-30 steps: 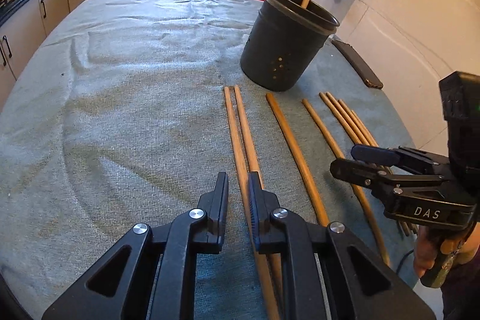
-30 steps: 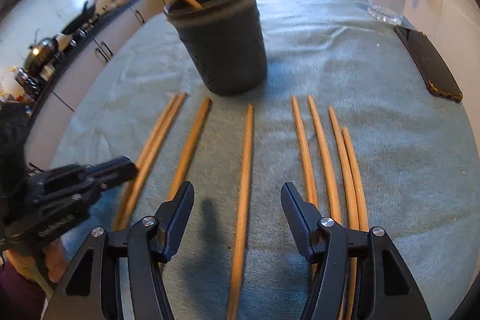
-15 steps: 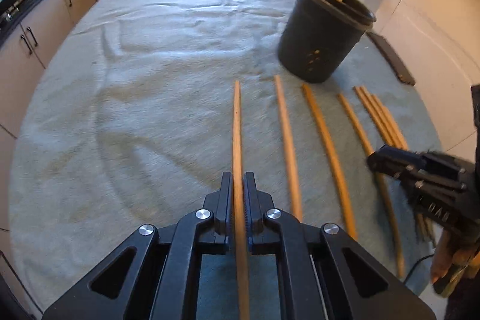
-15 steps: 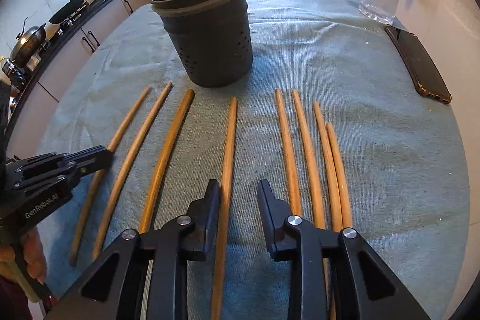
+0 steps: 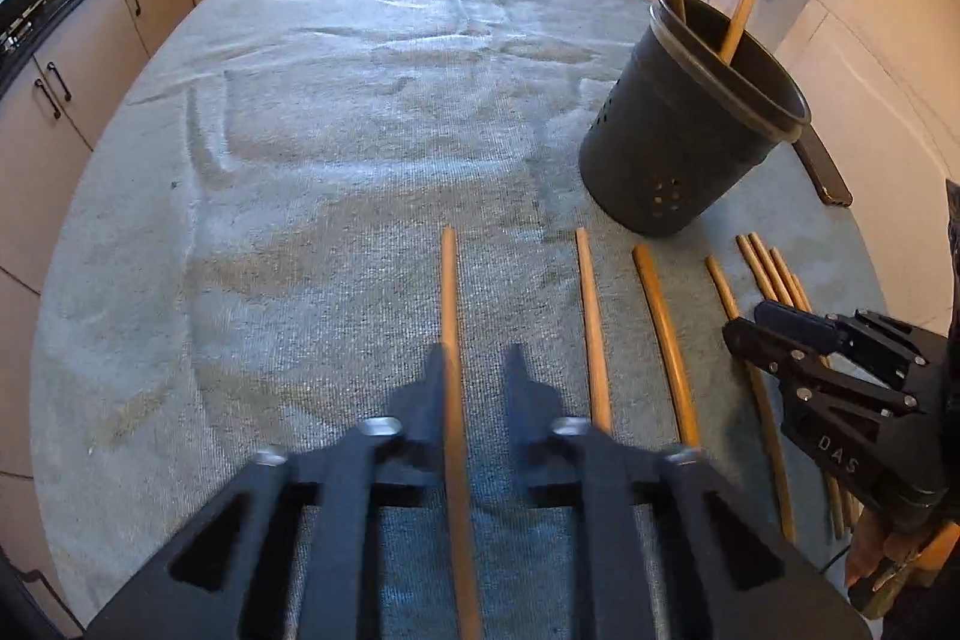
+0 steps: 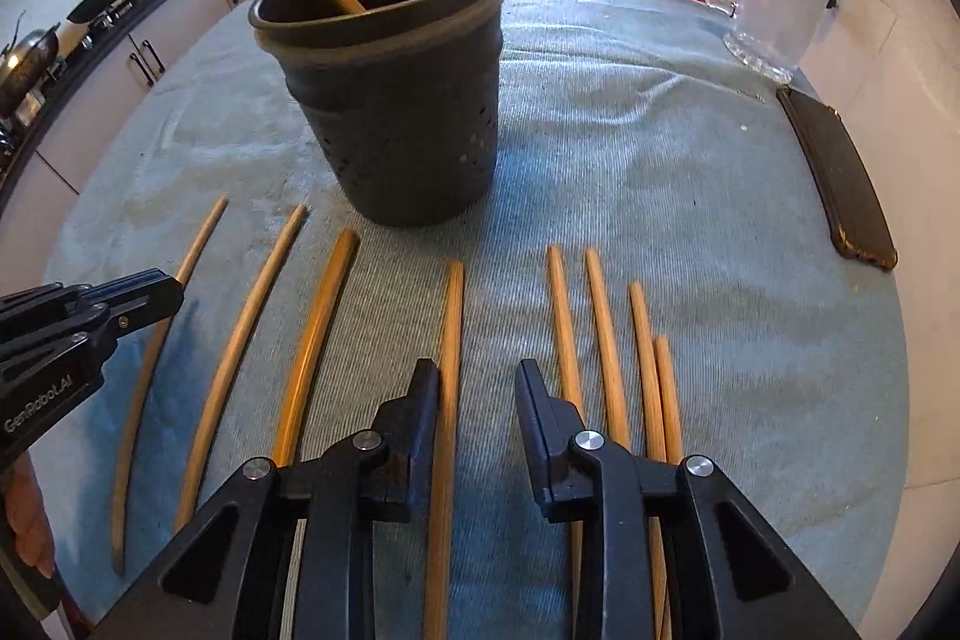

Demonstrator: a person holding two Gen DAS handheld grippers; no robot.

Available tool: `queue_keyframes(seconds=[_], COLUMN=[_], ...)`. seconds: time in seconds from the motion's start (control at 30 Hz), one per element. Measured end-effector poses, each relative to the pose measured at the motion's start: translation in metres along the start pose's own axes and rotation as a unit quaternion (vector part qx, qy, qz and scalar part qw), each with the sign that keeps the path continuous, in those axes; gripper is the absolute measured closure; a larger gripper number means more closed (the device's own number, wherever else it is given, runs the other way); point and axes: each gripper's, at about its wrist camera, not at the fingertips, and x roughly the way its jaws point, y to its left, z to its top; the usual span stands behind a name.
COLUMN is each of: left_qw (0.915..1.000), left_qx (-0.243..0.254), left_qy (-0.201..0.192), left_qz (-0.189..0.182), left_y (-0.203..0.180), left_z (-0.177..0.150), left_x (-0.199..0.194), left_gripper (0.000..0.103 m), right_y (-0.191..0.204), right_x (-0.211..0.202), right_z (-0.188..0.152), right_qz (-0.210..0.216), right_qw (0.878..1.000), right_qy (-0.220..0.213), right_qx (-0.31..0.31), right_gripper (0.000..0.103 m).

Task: Organize utensils
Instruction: 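Lift both chopsticks upright and carry them above the black holder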

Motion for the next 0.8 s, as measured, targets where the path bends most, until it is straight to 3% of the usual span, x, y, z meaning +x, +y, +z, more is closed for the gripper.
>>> queue_keyframes(seconds=[0.03, 0.07, 0.1, 0.2, 0.47, 0.8], left_qw=[0.9999, 0.9999, 0.9996, 0.9996, 0.9931, 0.9712], left_qx=[0.001, 0.006, 0.015, 0.003, 0.003, 0.041], left_qy=[-0.010, -0.014, -0.020, -0.028, -0.115, -0.234], left_qz=[-0.005, -0.002, 0.010, -0.011, -0.025, -0.024], left_y=[0.000, -0.001, -0.003, 0.000, 0.001, -0.026], left_z=[-0.001, -0.003, -0.004, -0.009, -0.021, -0.076], left_x=[-0.001, -0.003, -0.004, -0.011, -0.081, -0.178], left_gripper=[0.068, 0.071, 0.099, 0.097, 0.097, 0.097], right_y=[0.002, 0.003, 0.005, 0.005, 0.002, -0.002], right_x=[0.000, 0.000, -0.001, -0.002, -0.060, -0.145], right_z=[-0.001, -0.001, -0.001, 0.001, -0.008, -0.051], right_qz=[-0.001, 0.000, 0.000, 0.014, 0.055, 0.071], right_qw=[1.000, 1.000, 1.000, 1.000, 0.995, 0.980], right_qy=[-0.001, -0.006, -0.009, -0.014, -0.088, -0.185], right_qx=[-0.001, -0.005, -0.010, -0.003, 0.015, 0.012], right_gripper=[0.074, 0.086, 0.095, 0.096, 0.096, 0.096])
